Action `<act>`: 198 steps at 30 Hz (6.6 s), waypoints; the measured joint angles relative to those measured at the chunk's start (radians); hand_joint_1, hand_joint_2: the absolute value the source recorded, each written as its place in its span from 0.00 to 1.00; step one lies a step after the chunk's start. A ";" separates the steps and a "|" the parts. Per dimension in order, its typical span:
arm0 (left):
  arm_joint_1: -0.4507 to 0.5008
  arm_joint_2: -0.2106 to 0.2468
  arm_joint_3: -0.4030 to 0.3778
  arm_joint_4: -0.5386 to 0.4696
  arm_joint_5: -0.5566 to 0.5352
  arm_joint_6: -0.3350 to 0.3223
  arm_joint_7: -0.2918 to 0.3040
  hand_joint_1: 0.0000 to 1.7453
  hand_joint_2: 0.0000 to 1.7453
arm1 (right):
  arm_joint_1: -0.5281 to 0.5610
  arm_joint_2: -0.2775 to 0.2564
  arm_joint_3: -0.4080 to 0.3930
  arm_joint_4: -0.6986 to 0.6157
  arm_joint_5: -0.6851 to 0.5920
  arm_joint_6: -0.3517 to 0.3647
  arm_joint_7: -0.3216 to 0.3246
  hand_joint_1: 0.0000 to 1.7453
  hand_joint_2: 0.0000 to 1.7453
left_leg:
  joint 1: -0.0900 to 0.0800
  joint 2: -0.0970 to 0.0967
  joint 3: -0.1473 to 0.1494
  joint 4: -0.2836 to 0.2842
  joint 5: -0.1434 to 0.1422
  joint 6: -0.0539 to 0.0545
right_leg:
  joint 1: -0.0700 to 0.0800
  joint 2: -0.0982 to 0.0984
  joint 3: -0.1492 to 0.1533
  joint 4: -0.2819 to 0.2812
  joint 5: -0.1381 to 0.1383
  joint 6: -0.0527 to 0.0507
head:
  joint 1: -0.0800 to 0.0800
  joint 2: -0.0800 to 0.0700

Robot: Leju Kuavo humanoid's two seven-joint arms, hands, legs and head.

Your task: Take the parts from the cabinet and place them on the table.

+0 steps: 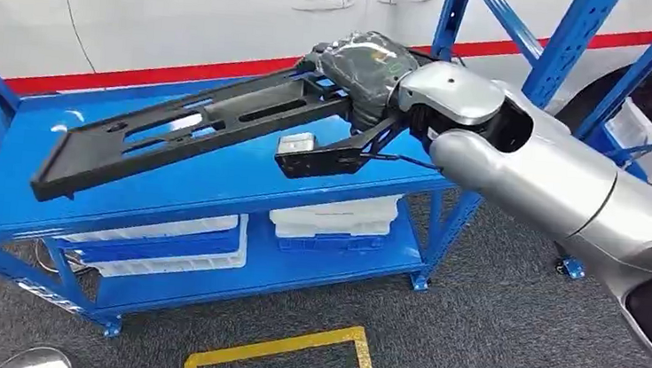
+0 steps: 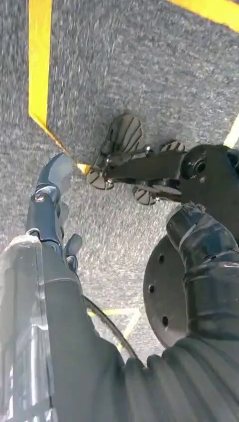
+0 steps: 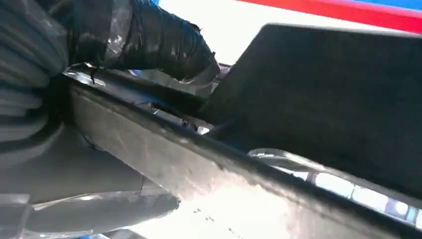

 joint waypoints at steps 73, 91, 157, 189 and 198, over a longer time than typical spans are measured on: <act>-0.003 0.026 0.021 0.000 -0.045 0.005 0.002 0.00 1.00 | 0.031 -0.076 -0.032 -0.039 -0.001 0.010 -0.068 1.00 1.00 | -0.011 -0.011 0.110 -0.123 0.036 0.015 | -0.007 -0.001 -0.067 -0.019 0.094 0.031 | -0.005 0.000; -0.037 0.010 0.023 0.000 -0.103 0.000 0.037 0.00 1.00 | -0.055 0.176 0.069 0.318 0.125 0.072 0.007 1.00 1.00 | -0.006 0.000 -0.083 -0.087 0.145 -0.001 | 0.005 -0.009 0.044 -0.004 -0.030 -0.012 | -0.006 0.000; -0.001 0.048 0.043 0.001 -0.127 -0.004 0.030 0.00 1.00 | -0.002 0.058 -0.018 0.650 0.270 -0.068 -0.008 1.00 1.00 | 0.000 0.002 -0.054 0.205 -0.112 -0.003 | 0.008 0.047 -0.049 0.011 0.028 -0.019 | -0.005 0.000; -0.010 0.013 0.084 0.002 -0.126 0.025 0.055 0.00 1.00 | -0.083 -0.008 -0.055 0.664 0.371 0.017 0.021 1.00 1.00 | 0.000 -0.001 -0.032 0.184 -0.107 0.017 | 0.003 0.071 -0.076 0.025 0.034 0.005 | -0.001 0.000; -0.011 0.004 0.084 0.002 -0.145 0.068 0.091 0.00 1.00 | -0.122 0.003 -0.050 0.664 0.394 0.050 0.030 1.00 1.00 | -0.003 -0.032 0.106 -0.134 0.041 0.049 | 0.002 0.103 -0.086 0.009 0.053 0.037 | 0.000 0.000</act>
